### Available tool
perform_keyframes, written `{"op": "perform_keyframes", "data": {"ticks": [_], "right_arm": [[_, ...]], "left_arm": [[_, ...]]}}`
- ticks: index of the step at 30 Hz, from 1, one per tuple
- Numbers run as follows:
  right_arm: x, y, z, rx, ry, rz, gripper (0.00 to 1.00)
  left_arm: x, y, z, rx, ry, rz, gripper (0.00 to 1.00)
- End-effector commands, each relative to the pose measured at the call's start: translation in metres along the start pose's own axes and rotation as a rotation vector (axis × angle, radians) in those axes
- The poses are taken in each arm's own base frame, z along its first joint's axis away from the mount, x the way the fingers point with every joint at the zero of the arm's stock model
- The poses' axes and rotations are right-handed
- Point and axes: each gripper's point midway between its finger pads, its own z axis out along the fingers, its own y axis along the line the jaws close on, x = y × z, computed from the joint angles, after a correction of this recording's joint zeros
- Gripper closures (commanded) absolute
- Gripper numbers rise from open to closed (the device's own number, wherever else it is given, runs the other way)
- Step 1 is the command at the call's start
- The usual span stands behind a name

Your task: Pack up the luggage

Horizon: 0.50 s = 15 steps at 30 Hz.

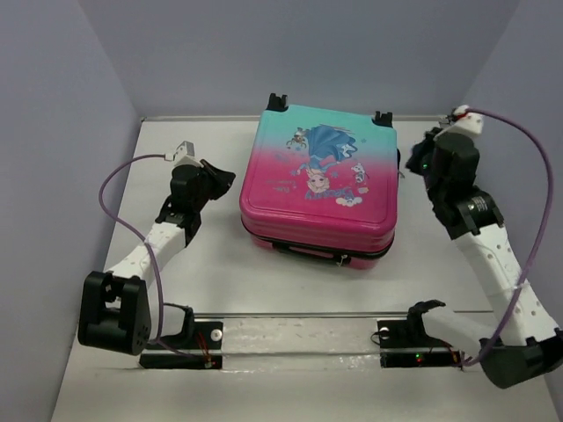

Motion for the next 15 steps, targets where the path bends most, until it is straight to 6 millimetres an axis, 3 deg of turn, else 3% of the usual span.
{"op": "perform_keyframes", "data": {"ticks": [1, 2, 5, 6, 11, 12, 15], "right_arm": [[0.006, -0.098, 0.042, 0.238, 0.002, 0.104, 0.93], [0.025, -0.127, 0.052, 0.300, 0.045, 0.129, 0.93], [0.065, -0.138, 0.077, 0.275, 0.141, 0.196, 0.93], [0.085, -0.136, 0.083, 0.251, 0.190, 0.207, 0.93], [0.143, -0.116, 0.116, 0.116, 0.354, 0.289, 0.93], [0.166, -0.107, 0.124, 0.055, 0.435, 0.311, 0.93], [0.174, -0.073, 0.139, -0.143, 0.495, 0.330, 0.93]], "left_arm": [[-0.009, -0.010, 0.001, 0.033, -0.063, 0.044, 0.94], [-0.005, -0.009, 0.003, 0.030, -0.057, 0.046, 0.94], [0.011, -0.010, 0.007, 0.027, -0.034, 0.055, 0.94], [0.014, -0.010, 0.007, 0.024, -0.030, 0.057, 0.94], [0.037, -0.007, 0.006, 0.020, -0.003, 0.078, 0.94], [0.041, -0.011, 0.003, 0.027, 0.000, 0.092, 0.94], [0.054, -0.020, -0.007, 0.031, -0.011, 0.131, 0.94]]}}
